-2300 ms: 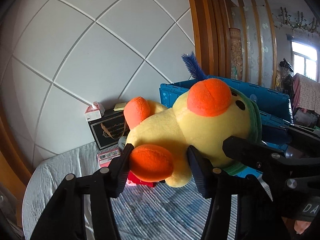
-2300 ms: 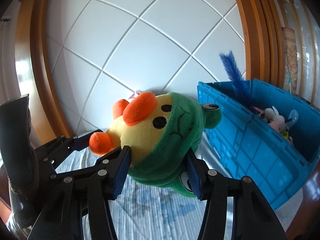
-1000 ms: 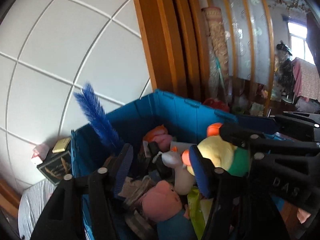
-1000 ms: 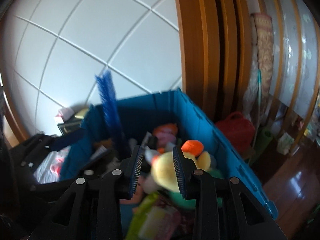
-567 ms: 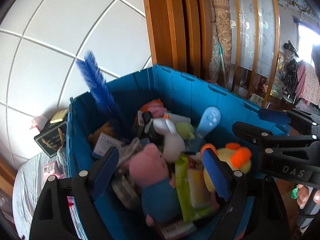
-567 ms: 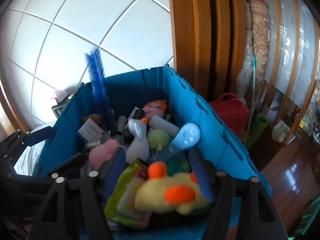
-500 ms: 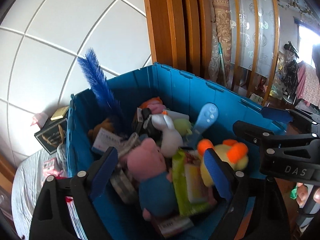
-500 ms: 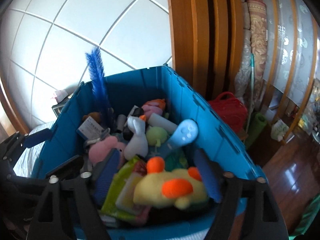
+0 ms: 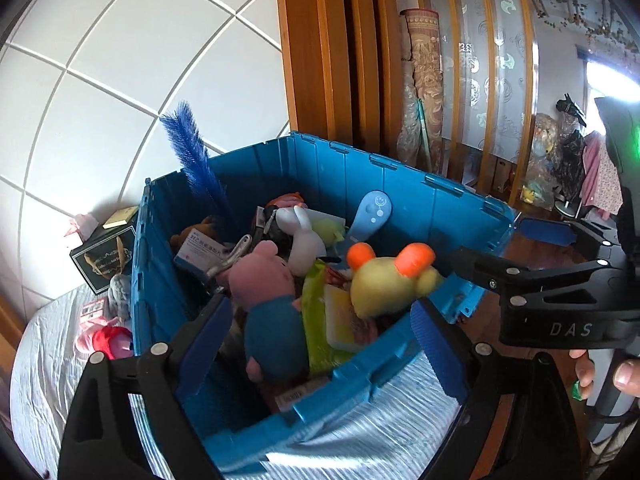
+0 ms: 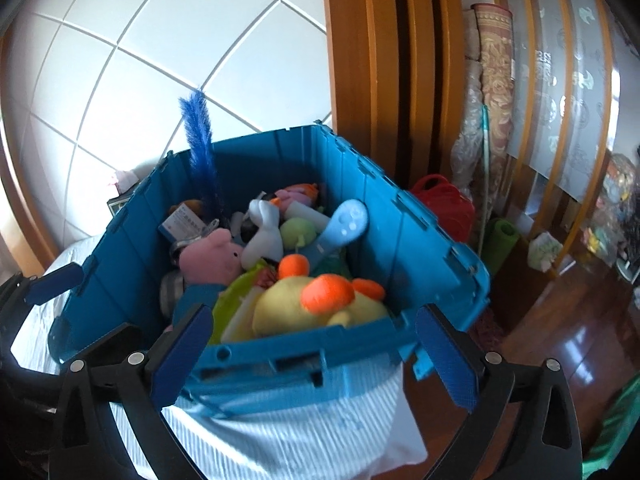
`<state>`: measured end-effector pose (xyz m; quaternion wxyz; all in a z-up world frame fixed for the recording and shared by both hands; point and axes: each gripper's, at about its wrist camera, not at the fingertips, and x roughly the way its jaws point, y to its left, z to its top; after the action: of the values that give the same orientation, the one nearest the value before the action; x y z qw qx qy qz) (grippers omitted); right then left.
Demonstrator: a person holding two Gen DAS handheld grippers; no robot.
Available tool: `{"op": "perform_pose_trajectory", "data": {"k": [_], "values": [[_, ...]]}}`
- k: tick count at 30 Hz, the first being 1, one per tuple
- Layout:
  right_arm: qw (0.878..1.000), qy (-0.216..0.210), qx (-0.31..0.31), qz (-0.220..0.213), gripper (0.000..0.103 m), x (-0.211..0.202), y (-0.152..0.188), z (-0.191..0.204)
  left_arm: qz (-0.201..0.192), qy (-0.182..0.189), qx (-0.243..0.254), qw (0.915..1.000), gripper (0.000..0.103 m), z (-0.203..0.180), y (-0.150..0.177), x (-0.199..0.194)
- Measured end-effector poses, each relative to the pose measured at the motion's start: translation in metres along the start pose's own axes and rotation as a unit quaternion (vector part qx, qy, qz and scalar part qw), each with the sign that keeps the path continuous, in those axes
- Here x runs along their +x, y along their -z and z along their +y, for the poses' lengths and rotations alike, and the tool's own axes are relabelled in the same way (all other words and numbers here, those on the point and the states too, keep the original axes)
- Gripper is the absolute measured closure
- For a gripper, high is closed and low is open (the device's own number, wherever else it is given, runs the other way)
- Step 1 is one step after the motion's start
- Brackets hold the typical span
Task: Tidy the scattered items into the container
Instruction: 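Withdraw both tools from the container back over the bed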
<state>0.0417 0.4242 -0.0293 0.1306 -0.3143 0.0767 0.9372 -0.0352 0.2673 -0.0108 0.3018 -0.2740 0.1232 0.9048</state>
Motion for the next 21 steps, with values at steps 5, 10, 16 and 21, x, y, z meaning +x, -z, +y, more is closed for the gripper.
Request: {"op": "perform_pose_trajectory", "data": {"k": [5, 10, 16, 21], "values": [[1.000, -0.004, 0.008, 0.001, 0.000, -0.004, 0.006, -0.003, 0.000, -0.010, -0.008, 0.9999, 0.011, 0.001, 0.005, -0.005], [1.000, -0.014, 0.012, 0.001, 0.000, -0.005, 0.010, 0.003, -0.004, -0.016, -0.017, 0.9997, 0.011, 0.010, 0.010, -0.014], [1.000, -0.011, 0.008, -0.002, 0.000, -0.010, 0.012, 0.023, -0.008, -0.018, -0.029, 0.9994, 0.011, 0.030, 0.020, -0.027], [1.000, -0.006, 0.012, -0.013, 0.000, -0.021, 0.013, 0.053, -0.021, -0.011, -0.032, 0.9992, 0.011, 0.056, 0.028, -0.044]]}}
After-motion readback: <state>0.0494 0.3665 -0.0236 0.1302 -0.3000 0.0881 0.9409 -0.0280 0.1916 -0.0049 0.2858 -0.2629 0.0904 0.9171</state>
